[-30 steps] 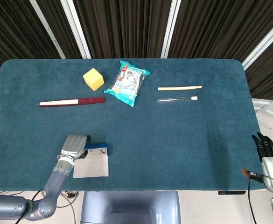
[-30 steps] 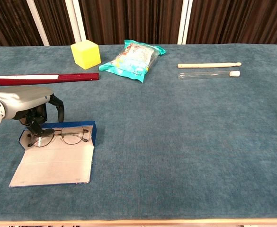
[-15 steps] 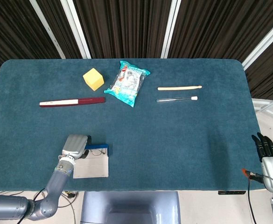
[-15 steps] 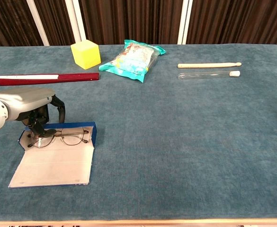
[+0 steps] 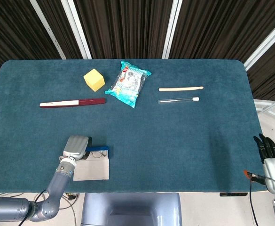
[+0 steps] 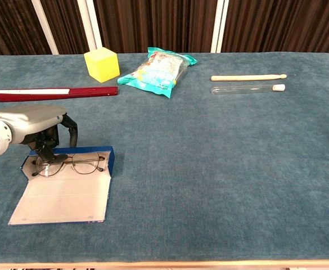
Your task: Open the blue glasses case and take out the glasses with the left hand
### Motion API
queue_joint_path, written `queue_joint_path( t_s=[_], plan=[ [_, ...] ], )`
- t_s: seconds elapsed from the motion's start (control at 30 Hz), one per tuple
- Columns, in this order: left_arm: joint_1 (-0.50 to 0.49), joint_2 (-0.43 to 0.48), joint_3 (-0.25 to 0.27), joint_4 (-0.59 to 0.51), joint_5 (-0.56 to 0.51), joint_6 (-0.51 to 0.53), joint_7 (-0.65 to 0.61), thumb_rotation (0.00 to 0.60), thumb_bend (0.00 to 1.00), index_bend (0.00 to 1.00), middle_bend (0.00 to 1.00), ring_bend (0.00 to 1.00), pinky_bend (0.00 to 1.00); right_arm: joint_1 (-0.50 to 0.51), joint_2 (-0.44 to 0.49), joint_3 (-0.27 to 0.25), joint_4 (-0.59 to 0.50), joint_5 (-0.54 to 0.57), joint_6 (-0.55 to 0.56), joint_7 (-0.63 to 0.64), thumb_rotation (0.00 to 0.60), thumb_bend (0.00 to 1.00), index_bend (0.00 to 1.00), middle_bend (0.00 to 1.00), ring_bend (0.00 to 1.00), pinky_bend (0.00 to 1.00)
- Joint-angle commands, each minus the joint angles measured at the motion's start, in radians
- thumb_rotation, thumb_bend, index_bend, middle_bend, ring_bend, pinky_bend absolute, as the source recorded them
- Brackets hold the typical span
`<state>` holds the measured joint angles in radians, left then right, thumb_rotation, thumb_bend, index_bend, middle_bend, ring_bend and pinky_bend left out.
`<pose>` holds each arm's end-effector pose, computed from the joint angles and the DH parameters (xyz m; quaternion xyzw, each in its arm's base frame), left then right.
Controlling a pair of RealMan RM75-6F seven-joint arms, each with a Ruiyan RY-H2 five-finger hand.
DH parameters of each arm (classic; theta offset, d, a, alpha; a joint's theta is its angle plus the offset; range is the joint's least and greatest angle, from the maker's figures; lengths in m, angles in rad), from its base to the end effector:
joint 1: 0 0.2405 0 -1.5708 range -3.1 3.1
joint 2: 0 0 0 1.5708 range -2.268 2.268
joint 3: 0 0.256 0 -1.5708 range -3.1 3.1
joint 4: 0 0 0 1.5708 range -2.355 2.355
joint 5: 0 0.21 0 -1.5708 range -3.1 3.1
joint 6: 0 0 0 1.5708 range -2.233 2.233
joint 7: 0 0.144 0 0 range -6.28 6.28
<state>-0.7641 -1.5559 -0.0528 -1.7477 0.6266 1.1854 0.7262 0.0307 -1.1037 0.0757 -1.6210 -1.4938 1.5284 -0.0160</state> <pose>-0.1668 0.2884 -0.0293 -0.7269 -0.4505 -0.2232 0.4678 -0.3160 -0.1692 0.1729 0.5722 -0.3777 0.3870 0.6165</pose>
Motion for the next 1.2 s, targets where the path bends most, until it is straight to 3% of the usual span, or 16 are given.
queue_joint_path(
  t_s=[0.03, 0.63, 1.2],
  plan=[
    [0.002, -0.001, -0.003, 0.002, 0.005, 0.001, -0.002, 0.600, 0.38, 0.54, 1.00, 0.89, 0.95, 0.000, 0.000, 0.000, 0.000, 0.001, 0.000, 0.001, 0.600, 0.18, 0.00, 0.00, 0.00, 0.18],
    [-0.001, -0.005, -0.045, 0.066, 0.000, -0.024, -0.012, 0.600, 0.39, 0.56, 1.00, 0.89, 0.95, 0.001, 0.000, 0.002, -0.001, 0.007, -0.005, -0.001, 0.600, 0.18, 0.00, 0.00, 0.00, 0.18],
    [-0.068, -0.066, -0.131, 0.291, -0.039, -0.104, -0.013, 0.600, 0.39, 0.56, 1.00, 0.89, 0.95, 0.003, -0.001, 0.003, 0.000, 0.014, -0.011, -0.003, 0.600, 0.18, 0.00, 0.00, 0.00, 0.18]
  ],
)
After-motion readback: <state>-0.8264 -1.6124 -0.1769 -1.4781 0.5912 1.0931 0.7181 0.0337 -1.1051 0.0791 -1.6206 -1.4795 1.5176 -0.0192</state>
